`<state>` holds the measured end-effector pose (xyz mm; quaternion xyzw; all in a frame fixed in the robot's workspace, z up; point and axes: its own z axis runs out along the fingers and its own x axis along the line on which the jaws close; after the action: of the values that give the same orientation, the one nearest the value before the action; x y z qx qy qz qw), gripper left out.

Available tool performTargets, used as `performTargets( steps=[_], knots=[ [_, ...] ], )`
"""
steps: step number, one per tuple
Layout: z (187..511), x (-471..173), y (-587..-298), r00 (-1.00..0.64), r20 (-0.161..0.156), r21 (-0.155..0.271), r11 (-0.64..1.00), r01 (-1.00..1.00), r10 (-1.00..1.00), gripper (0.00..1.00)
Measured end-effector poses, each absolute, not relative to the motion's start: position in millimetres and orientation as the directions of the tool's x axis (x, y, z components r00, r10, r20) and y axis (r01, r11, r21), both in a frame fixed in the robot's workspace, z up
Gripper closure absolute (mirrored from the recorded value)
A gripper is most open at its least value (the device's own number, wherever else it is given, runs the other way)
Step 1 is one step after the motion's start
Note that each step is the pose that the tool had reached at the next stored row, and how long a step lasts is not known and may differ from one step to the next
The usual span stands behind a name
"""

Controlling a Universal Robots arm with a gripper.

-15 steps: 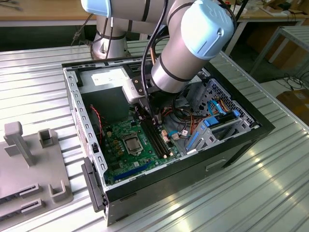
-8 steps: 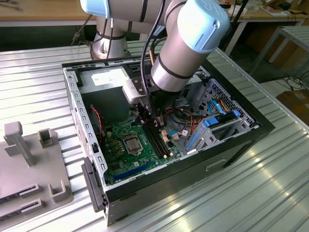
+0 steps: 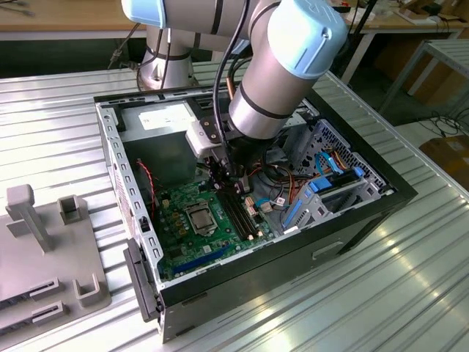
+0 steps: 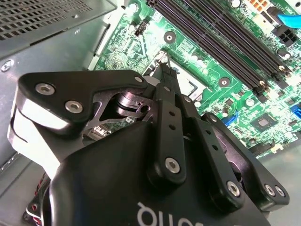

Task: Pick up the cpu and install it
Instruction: 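Install the first cpu locking lever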

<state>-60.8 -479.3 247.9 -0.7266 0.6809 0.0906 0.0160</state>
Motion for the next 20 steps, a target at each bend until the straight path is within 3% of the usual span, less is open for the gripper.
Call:
performTargets(
  steps=[20],
  knots=[
    [244.3,-60.4,-475.3,0.058,-0.133,0.092,-0.070,-0.993,-0.989,0.90]
  ],
)
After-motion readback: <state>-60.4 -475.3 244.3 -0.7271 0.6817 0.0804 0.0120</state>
